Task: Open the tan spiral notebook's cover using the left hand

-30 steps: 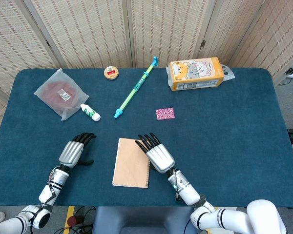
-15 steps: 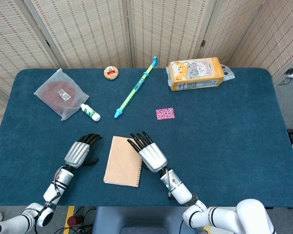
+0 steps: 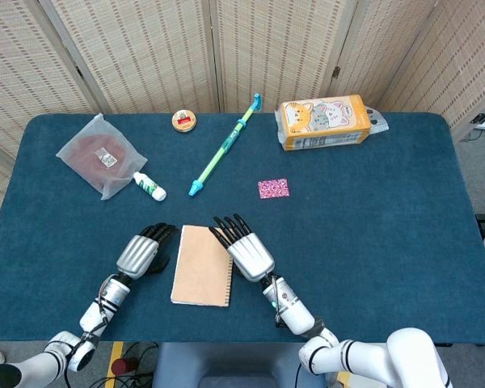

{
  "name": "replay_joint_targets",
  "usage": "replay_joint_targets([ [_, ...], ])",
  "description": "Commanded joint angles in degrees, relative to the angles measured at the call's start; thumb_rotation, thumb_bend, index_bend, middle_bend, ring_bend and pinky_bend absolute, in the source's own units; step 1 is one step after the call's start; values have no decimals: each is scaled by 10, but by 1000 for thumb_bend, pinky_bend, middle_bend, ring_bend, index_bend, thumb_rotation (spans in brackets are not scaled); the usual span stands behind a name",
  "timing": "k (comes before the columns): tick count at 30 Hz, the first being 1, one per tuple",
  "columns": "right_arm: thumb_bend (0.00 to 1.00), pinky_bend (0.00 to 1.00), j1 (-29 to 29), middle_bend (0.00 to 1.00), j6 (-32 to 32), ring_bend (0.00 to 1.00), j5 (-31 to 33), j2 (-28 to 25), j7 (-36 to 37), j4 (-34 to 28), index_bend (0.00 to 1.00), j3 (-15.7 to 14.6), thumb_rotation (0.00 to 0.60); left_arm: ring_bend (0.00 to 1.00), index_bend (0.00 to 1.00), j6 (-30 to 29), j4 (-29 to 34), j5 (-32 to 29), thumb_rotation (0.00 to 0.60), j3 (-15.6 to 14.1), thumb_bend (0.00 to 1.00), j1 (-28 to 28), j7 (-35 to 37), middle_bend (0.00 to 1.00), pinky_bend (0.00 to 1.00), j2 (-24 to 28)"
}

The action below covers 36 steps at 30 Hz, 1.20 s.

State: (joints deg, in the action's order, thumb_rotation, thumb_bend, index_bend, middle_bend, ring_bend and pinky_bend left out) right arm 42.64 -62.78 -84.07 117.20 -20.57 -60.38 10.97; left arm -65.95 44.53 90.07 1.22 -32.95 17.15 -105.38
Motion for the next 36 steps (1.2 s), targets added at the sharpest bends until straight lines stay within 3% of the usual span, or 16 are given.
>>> replay_joint_targets([
  [1,0,0,2,0,-1,0,0,1,-1,3,0,1,600,138,173,-1,-6,3,600,-3,169,-3,10,179,224,-5],
  [25,0,0,17,0,0,0,5,7,-4,16,0,3,600,138,153,-54,-79,24,600,-12,169,-10,126,167,224,-54],
  [36,0,0,21,0,-9,0,0,8,0,20,0,3,600,138,157,-72,-64,23,600,-9,169,-11,201,167,224,-48],
])
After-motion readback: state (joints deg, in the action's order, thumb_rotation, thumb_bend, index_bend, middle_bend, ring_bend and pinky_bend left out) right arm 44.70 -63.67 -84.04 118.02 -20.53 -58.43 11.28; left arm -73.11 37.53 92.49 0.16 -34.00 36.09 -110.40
